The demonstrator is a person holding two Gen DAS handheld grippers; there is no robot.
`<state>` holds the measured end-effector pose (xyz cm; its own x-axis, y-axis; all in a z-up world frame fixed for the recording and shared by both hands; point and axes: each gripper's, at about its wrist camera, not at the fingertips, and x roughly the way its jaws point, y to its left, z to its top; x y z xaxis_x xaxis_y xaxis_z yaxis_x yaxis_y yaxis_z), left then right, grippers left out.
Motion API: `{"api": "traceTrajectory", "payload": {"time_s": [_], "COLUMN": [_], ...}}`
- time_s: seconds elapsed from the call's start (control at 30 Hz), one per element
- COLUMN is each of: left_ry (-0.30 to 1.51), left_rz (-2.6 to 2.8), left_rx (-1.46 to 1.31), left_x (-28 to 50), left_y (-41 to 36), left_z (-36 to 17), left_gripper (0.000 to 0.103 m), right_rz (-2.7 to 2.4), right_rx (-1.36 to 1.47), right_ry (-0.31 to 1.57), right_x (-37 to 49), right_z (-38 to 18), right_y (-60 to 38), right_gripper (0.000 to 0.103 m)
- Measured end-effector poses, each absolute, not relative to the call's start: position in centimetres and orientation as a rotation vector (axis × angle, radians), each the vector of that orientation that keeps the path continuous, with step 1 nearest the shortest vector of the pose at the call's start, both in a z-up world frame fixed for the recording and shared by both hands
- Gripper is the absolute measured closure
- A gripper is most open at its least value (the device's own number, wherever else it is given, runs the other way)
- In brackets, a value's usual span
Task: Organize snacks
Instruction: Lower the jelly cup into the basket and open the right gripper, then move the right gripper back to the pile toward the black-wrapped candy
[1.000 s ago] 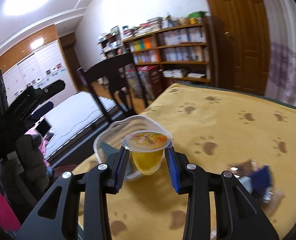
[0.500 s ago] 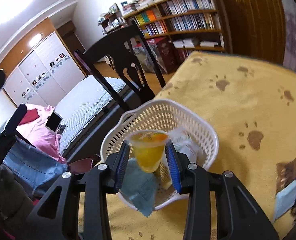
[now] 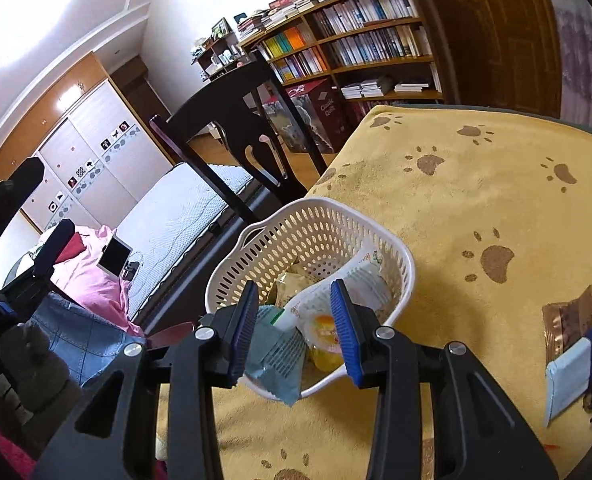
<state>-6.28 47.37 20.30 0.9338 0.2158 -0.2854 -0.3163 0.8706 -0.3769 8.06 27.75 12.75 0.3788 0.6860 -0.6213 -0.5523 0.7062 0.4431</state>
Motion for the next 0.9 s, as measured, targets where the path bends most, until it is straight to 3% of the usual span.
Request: {"api": "traceTrajectory", "payload": {"time_s": [0.43,0.8,0.9], "left_ry": [0.254,0.282,0.283], "left_rz": [0.245,0.203,0.187], "left_rx": [-0.405,-0.373,-0.355], "left_x": [-5.9,-5.1,-5.0], "left_y": [45.9,44.0,43.2], "left_z": [20.3,20.0,20.2], "left_gripper": [0.003,0.003,0.003], "right_rz": [0.708,0.539,0.463], "right_rx": [0.198,0.276,0.288], "right_ry": [0.85,0.805,0.777], "right_x": [6.9,7.1,6.7], "right_z": [12.3,11.9,11.8], "right_y": [23.9,15.1,11.9], "right_gripper": [0.064,0.064,0.057]}}
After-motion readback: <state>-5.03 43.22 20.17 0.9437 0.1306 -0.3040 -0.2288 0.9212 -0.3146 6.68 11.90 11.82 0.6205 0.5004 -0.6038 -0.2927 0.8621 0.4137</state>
